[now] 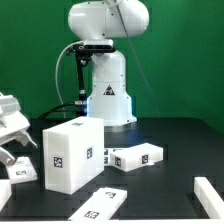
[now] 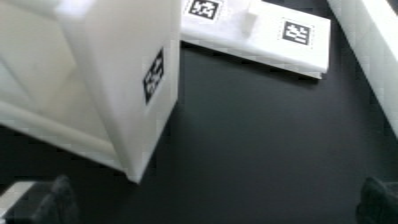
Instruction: Assemble cabinet
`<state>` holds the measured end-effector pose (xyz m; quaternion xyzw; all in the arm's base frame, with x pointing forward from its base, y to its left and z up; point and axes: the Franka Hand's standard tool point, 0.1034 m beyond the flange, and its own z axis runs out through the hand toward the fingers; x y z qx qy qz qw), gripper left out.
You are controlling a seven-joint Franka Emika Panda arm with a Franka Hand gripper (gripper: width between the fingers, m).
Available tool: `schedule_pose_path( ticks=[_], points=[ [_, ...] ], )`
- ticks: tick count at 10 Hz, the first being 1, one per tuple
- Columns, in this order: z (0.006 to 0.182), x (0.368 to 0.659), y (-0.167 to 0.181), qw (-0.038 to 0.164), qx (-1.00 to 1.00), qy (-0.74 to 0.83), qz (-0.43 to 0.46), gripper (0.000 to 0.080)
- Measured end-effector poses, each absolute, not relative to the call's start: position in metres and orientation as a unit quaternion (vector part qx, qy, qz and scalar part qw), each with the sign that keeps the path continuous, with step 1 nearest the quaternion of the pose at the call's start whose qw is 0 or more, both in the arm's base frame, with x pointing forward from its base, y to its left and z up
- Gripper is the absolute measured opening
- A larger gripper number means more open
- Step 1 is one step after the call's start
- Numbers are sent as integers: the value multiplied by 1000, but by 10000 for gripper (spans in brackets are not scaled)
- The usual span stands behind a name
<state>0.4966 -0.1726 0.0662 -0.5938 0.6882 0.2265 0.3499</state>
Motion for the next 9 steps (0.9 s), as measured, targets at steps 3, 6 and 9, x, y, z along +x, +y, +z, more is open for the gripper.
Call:
schedule_pose_path(
  ticks=[3, 6, 9],
  points=[
    [57, 488, -154, 344, -581, 702, 228, 796],
    [68, 507, -135, 343, -569, 708, 240, 796],
    [67, 507, -136, 342, -566, 710, 241, 784]
  ],
)
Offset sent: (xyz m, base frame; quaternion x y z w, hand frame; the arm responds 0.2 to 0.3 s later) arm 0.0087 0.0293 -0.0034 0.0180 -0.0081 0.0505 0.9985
